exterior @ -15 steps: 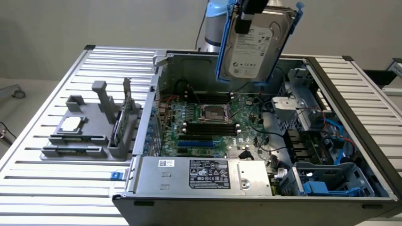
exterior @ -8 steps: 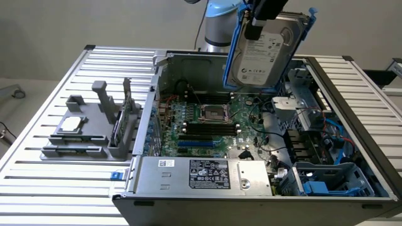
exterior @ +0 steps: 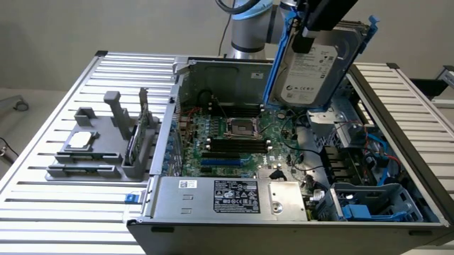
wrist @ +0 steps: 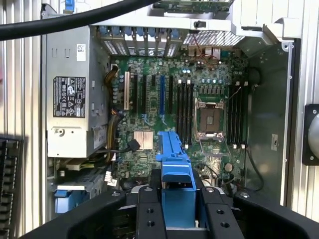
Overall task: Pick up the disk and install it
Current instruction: 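Pick up the disk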
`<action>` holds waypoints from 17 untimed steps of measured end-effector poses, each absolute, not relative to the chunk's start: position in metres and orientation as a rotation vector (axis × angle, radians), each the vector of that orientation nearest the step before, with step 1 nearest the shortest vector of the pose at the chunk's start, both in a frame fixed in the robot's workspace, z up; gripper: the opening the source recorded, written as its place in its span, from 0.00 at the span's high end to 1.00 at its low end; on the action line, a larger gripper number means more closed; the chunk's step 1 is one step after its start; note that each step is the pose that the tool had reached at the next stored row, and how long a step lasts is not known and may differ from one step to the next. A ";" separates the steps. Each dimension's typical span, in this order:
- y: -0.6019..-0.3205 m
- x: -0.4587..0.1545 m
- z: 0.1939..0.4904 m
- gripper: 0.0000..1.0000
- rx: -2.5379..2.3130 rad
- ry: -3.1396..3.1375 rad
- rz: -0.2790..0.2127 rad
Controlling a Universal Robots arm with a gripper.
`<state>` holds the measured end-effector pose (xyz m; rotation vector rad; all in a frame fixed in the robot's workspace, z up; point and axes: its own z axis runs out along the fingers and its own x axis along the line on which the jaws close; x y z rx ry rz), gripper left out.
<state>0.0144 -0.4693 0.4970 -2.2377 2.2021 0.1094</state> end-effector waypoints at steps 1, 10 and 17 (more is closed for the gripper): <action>-0.472 0.017 0.497 0.67 -2.238 2.202 0.110; -0.502 0.027 0.496 0.67 -2.236 2.201 0.112; -0.529 0.028 0.494 0.67 -2.235 2.200 0.115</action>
